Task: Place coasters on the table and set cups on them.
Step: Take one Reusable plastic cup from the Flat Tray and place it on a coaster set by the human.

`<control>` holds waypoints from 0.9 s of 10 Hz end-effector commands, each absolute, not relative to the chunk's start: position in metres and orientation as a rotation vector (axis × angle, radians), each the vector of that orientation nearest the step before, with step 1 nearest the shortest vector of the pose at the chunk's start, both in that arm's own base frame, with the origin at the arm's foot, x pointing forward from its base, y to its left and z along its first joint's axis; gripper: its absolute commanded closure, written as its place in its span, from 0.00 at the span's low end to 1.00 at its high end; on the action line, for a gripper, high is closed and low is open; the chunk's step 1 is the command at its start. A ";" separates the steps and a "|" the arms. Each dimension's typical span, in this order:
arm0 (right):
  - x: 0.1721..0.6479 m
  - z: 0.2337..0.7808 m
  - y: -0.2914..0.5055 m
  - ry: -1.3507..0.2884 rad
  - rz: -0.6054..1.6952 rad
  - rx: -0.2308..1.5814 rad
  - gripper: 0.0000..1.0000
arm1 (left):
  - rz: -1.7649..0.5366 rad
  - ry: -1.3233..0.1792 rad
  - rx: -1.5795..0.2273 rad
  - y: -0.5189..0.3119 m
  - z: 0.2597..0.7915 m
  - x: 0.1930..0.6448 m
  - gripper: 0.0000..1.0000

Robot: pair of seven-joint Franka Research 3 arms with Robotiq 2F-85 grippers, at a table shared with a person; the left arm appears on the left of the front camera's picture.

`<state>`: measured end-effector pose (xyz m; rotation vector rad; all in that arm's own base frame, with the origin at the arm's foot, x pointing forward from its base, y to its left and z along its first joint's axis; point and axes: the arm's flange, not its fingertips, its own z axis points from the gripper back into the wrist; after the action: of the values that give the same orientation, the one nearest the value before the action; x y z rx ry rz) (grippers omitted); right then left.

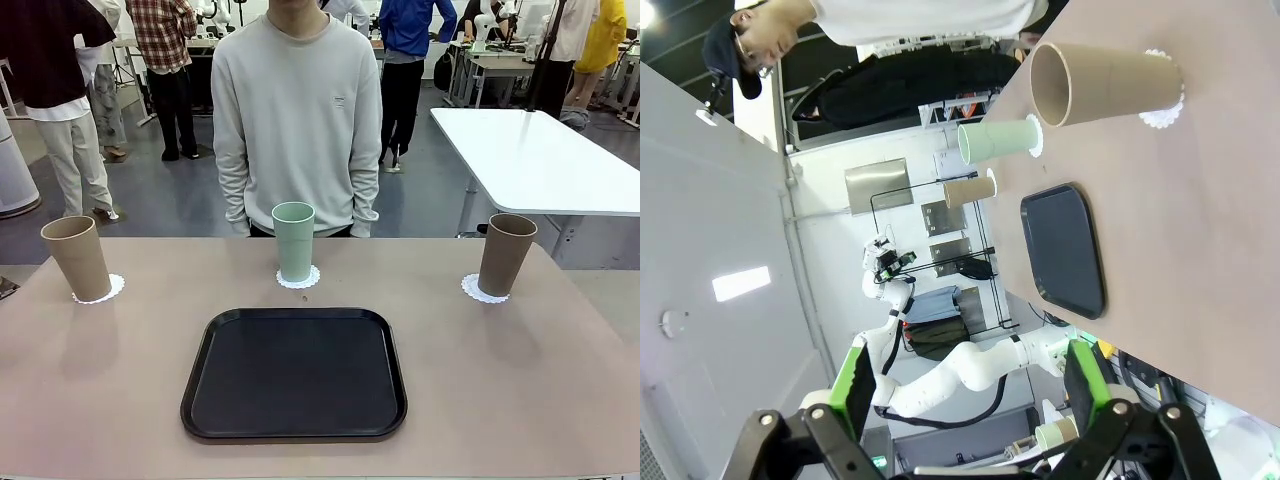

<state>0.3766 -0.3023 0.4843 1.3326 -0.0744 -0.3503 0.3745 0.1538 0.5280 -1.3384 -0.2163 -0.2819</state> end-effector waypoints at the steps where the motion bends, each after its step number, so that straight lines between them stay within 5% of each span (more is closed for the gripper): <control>1: 0.377 0.486 -0.300 -0.080 -0.356 1.347 0.00 | -0.043 -0.132 -1.585 0.195 0.506 0.361 0.00; 4: 0.377 0.486 -0.300 -0.080 -0.356 1.347 0.00 | 0.018 -0.182 -1.574 0.231 0.494 0.337 0.00; 9: 0.377 0.486 -0.300 -0.080 -0.356 1.347 0.00 | -0.067 -0.132 -1.306 0.188 0.529 0.361 0.00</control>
<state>0.3769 -0.3020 0.4845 1.3324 -0.0741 -0.3494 0.3644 0.1874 0.5315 -1.3682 -0.1512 -0.0838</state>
